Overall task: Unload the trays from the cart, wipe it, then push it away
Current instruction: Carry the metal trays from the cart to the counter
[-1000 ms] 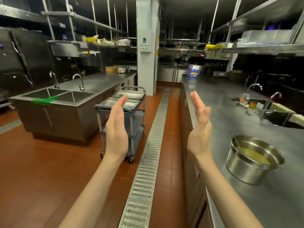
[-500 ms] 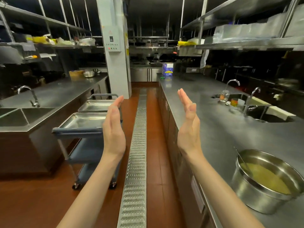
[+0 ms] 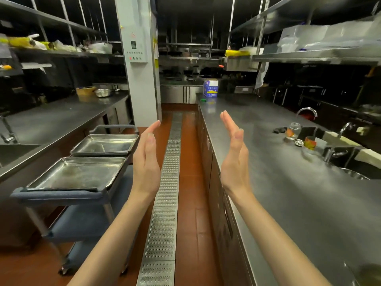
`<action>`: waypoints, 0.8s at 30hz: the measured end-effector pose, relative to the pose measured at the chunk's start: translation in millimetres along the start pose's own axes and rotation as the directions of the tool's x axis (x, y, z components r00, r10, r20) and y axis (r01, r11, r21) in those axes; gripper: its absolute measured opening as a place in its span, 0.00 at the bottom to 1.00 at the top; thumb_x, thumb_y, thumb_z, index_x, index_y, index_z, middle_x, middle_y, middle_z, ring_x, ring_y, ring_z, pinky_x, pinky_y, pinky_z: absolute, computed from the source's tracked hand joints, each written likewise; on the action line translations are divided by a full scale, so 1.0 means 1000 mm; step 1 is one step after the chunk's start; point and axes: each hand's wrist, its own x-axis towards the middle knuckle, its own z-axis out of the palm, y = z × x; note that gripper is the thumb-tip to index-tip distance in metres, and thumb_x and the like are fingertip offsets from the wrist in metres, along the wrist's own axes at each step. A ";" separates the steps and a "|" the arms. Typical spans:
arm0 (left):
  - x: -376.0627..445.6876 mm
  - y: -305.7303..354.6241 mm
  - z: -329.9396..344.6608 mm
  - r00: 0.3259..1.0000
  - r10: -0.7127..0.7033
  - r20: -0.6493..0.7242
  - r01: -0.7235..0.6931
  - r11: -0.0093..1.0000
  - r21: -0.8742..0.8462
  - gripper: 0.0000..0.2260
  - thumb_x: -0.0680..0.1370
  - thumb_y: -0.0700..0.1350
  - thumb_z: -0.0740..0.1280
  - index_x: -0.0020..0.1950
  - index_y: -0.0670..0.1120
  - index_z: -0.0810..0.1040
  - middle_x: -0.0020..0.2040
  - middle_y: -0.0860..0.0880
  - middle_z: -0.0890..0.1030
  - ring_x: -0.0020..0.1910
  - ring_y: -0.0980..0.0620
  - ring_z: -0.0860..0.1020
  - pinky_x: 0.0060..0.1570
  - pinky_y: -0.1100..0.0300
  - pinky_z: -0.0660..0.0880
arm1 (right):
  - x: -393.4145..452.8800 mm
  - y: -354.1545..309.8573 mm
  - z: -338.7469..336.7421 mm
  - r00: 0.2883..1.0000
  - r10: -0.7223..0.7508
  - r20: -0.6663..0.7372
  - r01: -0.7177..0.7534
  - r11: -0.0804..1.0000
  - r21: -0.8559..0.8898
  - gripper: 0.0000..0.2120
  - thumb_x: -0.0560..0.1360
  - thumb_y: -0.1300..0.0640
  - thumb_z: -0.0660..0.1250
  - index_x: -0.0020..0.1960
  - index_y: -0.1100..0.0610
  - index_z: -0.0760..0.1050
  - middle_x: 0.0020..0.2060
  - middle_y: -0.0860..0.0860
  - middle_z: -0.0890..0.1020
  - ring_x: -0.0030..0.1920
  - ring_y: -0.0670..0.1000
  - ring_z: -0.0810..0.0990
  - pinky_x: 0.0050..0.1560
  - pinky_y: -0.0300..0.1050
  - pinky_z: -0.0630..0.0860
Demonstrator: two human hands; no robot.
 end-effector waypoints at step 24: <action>0.322 -0.318 0.084 0.987 -0.054 -0.151 0.063 0.997 0.055 0.25 0.87 0.64 0.49 0.80 0.57 0.70 0.74 0.67 0.74 0.76 0.66 0.69 0.74 0.61 0.66 | 0.353 0.305 0.189 0.996 -0.059 0.065 0.055 0.997 0.049 0.38 0.81 0.27 0.40 0.80 0.46 0.66 0.77 0.39 0.71 0.77 0.36 0.64 0.81 0.46 0.58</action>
